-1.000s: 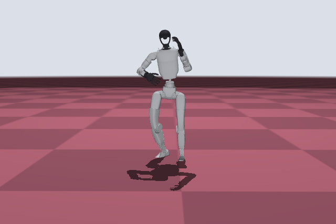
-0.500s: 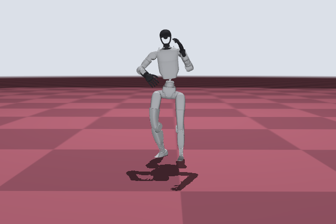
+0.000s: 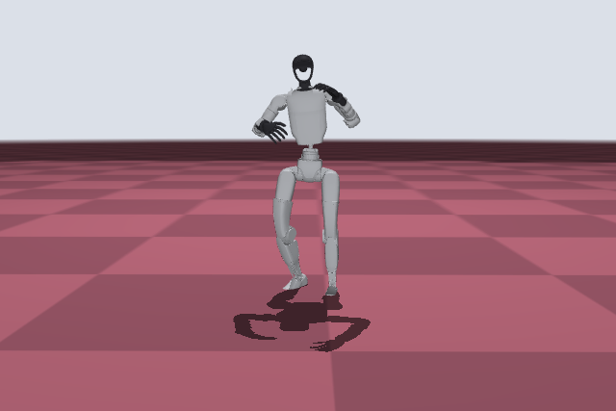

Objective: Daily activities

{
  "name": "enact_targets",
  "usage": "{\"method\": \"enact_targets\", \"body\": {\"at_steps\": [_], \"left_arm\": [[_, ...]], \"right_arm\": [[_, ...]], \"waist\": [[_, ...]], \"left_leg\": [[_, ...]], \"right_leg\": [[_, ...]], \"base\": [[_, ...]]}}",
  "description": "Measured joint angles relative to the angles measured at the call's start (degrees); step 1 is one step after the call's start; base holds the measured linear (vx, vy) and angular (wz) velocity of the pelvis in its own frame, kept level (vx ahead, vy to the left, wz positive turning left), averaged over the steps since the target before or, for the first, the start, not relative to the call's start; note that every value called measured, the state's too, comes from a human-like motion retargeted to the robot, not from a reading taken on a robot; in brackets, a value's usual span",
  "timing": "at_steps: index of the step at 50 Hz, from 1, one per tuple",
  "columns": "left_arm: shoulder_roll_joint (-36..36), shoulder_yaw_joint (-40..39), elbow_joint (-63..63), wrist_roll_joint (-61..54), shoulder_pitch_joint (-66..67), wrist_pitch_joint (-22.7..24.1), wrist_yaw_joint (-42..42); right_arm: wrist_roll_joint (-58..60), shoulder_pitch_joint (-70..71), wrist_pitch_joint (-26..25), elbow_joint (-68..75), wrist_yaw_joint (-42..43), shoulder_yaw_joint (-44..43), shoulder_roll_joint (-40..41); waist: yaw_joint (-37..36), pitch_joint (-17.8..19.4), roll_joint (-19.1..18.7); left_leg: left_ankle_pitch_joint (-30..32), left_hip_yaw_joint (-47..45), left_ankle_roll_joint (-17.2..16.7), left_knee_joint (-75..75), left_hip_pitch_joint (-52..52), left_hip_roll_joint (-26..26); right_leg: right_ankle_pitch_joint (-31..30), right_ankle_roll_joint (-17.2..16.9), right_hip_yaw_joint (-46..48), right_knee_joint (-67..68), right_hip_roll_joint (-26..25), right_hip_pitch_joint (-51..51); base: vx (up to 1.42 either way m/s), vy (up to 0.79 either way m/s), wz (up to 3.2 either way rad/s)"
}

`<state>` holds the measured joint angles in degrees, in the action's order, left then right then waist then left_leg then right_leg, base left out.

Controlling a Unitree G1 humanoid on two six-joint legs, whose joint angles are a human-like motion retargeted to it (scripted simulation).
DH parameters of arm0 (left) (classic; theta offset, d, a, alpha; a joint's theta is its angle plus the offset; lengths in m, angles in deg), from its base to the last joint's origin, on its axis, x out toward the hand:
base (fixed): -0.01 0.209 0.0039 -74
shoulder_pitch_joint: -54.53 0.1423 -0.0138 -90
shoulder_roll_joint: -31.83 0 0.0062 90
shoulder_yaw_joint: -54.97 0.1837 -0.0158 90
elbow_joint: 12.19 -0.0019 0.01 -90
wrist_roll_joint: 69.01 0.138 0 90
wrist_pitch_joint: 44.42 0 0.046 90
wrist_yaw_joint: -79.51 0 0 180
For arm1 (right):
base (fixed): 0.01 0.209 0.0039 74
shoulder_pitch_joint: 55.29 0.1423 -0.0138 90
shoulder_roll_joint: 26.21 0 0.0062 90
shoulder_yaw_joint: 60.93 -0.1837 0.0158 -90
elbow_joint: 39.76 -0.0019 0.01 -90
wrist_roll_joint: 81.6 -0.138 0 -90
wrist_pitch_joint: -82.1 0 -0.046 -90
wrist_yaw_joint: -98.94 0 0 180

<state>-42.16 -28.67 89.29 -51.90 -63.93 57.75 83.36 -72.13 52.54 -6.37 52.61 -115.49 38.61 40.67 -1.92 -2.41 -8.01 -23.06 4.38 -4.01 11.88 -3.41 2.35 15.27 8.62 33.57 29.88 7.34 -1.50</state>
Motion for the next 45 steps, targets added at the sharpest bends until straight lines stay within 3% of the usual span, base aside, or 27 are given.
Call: {"method": "enact_targets", "body": {"at_steps": [9,21,28,36,40,45], "left_arm": [[3.69,5.01,-10.43,2.36,2.6,-2.08,7.38],[5.32,7.14,-13.93,4.12,1.75,-0.47,11.0],[4.28,8.07,-9.14,6.18,-1.01,0.88,11.23],[0.86,12.52,-5.84,6.99,-11.31,1.72,8.0],[-1.08,14.72,-5.79,5.1,-13.94,2.78,6.51],[-2.0,14.39,-7.5,0.74,-10.51,3.92,5.37]], "right_arm": [[-2.68,13.04,2.32,-17.38,8.39,-10.23,3.49],[2.83,15.6,0.31,-24.24,7.47,-15.02,5.63],[8.37,11.8,-2.98,-15.12,5.86,-11.38,5.5],[9.92,11.08,-4.85,10.29,3.85,2.07,5.71],[8.05,9.82,-4.21,18.01,3.12,6.28,6.82],[1.3,9.67,-0.11,15.75,4.3,4.28,6.71]], "waist": [[1.23,-0.57,0.91],[0.04,-0.36,1.89],[-1.21,-1.0,1.54],[-2.95,-2.66,-0.69],[-3.43,-2.3,-1.28],[-3.38,-1.59,-1.04]], "left_leg": [[-0.38,0.28,2.29,1.33,-0.79,-0.79],[-1.05,0.59,2.96,3.99,-2.86,-1.73],[-1.28,0.88,2.9,5.04,-4.3,-2.16],[0.06,0.46,1.28,2.37,-4.66,-1.65],[0.63,0.61,0.52,1.93,-4.56,-1.85],[0.98,0.37,0.47,0.65,-4.12,-1.56]], "right_leg": [[0.43,0.58,-1.82,1.72,0.8,-1.7],[1.22,0.74,-2.18,3.27,1.88,-3.23],[1.24,0.36,-1.73,3.12,2.19,-3.76],[0.64,0.14,-1.09,0.27,1.09,-3.9],[0.6,0.09,-0.16,0.14,1.43,-3.56],[0.62,-0.21,0.24,-0.7,1.12,-3.44]], "base": [[0.0,0.0,0.0],[0.0,0.0,0.0],[0.0,0.0,0.0],[0.0,0.0,0.0],[0.0,0.0,0.0],[0.0,0.0,0.0]]}}
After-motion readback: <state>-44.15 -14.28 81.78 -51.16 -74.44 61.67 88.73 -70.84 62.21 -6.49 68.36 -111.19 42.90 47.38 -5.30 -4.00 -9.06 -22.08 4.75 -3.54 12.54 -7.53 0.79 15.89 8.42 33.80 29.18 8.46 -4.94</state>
